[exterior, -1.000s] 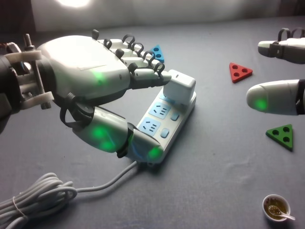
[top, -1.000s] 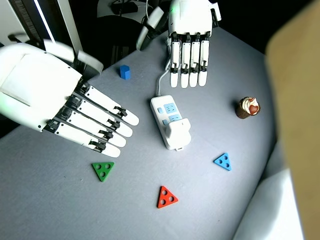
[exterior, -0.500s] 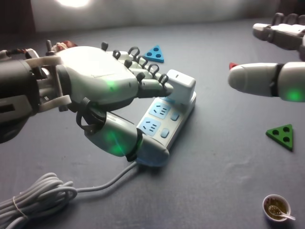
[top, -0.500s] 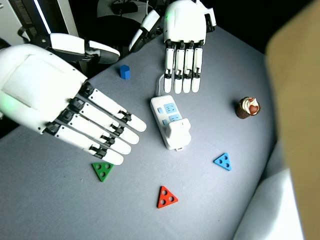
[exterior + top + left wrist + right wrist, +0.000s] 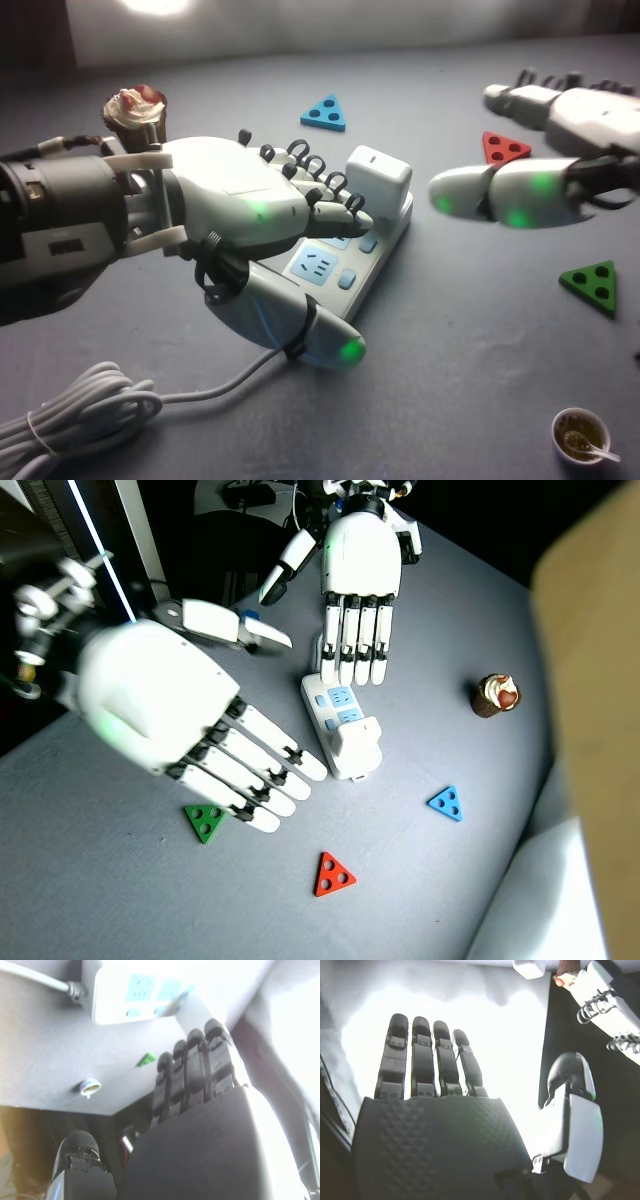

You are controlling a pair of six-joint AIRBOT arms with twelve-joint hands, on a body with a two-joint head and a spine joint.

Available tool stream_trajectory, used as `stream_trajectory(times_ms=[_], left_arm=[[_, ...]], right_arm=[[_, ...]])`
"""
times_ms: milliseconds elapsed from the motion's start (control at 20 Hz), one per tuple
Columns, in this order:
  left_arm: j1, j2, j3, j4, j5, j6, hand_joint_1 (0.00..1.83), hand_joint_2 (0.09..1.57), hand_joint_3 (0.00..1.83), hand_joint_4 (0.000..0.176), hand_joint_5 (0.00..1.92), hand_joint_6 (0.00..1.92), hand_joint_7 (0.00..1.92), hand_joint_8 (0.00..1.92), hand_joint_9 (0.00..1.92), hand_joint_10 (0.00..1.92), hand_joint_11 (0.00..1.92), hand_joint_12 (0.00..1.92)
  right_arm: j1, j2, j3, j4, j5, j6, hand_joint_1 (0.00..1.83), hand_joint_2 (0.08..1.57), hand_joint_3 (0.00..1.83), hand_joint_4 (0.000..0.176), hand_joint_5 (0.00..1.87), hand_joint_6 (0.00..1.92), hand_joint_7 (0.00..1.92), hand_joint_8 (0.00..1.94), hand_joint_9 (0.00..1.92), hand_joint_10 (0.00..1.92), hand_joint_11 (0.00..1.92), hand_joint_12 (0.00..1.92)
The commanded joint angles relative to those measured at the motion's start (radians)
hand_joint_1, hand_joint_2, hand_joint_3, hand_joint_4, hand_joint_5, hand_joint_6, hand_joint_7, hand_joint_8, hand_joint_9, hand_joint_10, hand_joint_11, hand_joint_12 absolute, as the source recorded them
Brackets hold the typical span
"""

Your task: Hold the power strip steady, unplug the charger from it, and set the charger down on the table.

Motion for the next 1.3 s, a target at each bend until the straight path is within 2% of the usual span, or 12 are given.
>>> stream_trajectory(times_ms=[0,100,150,200,250,300,350,400,550,850,950,1250], left_arm=[[0.0,-0.014,0.008,-0.003,-0.088,0.0,0.0,1.0,0.01,0.0,0.14,0.0,0.13,0.0,0.1,0.0,0.06,0.1],[0.015,-0.028,0.02,-0.013,-0.098,0.0,0.0,1.0,0.01,0.0,0.14,0.0,0.13,0.0,0.1,0.0,0.06,0.1],[0.027,-0.037,0.027,-0.017,-0.105,0.0,0.0,1.0,0.01,0.0,0.15,0.01,0.14,0.01,0.11,0.01,0.08,0.11],[0.035,-0.044,0.03,-0.019,-0.107,0.0,0.0,1.0,0.01,0.0,0.15,0.01,0.14,0.01,0.11,0.01,0.08,0.11],[0.044,-0.053,0.035,-0.019,-0.11,0.0,0.0,0.99,0.0,0.0,0.16,0.01,0.16,0.01,0.14,0.02,0.1,0.11],[0.052,-0.063,0.04,-0.019,-0.114,0.0,0.0,0.99,0.0,0.0,0.16,0.01,0.16,0.01,0.14,0.02,0.1,0.11],[0.061,-0.071,0.046,-0.02,-0.122,-0.001,0.0,0.99,0.0,0.0,0.15,0.0,0.15,0.01,0.13,0.01,0.09,0.11],[0.068,-0.08,0.052,-0.021,-0.127,-0.001,0.0,0.99,0.0,0.0,0.14,0.0,0.14,0.0,0.11,0.0,0.09,0.11],[0.078,-0.104,0.069,-0.021,-0.13,0.001,0.0,0.99,0.0,0.0,0.14,0.0,0.14,0.0,0.13,0.01,0.11,0.11],[0.101,-0.147,0.103,-0.021,-0.143,0.001,0.0,1.0,0.0,0.0,0.14,0.0,0.15,0.0,0.13,0.01,0.11,0.11],[0.111,-0.157,0.108,-0.021,-0.144,0.0,0.0,1.0,0.0,0.0,0.15,0.0,0.16,0.01,0.15,0.01,0.12,0.1],[0.133,-0.18,0.121,-0.041,-0.145,0.0,0.0,1.0,0.0,0.0,0.16,0.0,0.16,0.0,0.14,0.0,0.11,0.1]], right_arm=[[0.0,-0.012,0.021,-0.059,0.069,0.007,0.49,0.99,0.0,0.0,0.12,0.01,0.15,0.0,0.14,0.0,0.07,0.2],[-0.007,-0.053,0.051,-0.059,0.08,0.007,0.49,0.99,0.0,0.0,0.12,0.01,0.15,0.0,0.14,0.0,0.07,0.2],[-0.011,-0.08,0.069,-0.059,0.094,0.006,0.58,0.97,0.01,0.0,0.13,0.0,0.17,0.0,0.17,0.0,0.05,0.35],[-0.013,-0.1,0.081,-0.059,0.103,0.006,0.58,0.97,0.01,0.0,0.13,0.0,0.17,0.0,0.17,0.0,0.05,0.35],[-0.017,-0.122,0.096,-0.058,0.111,0.006,0.75,0.98,0.0,0.0,0.1,0.0,0.14,0.0,0.16,0.0,0.01,0.47],[-0.019,-0.14,0.108,-0.058,0.118,0.007,0.75,0.98,0.0,0.0,0.1,0.0,0.14,0.0,0.16,0.0,0.01,0.47],[-0.021,-0.158,0.119,-0.058,0.124,0.009,1.02,1.0,0.0,0.0,0.12,0.01,0.13,0.0,0.16,0.0,0.0,0.52],[-0.023,-0.176,0.129,-0.058,0.127,0.011,1.14,1.01,0.0,0.0,0.15,0.01,0.14,0.0,0.17,0.0,0.0,0.6],[-0.023,-0.221,0.155,-0.049,0.137,0.023,1.14,1.08,0.0,0.0,0.17,0.0,0.15,0.0,0.18,0.0,0.0,0.59],[-0.023,-0.311,0.255,-0.044,0.142,0.035,1.21,1.07,0.0,0.0,0.19,0.0,0.2,0.01,0.22,0.01,0.0,0.62],[-0.018,-0.336,0.292,-0.002,0.142,0.039,1.22,1.06,0.0,0.0,0.21,0.01,0.2,0.0,0.22,0.0,0.0,0.63],[-0.006,-0.351,0.299,0.017,0.123,0.046,1.2,1.04,0.0,0.0,0.27,0.02,0.26,0.01,0.27,0.01,0.03,0.68]])
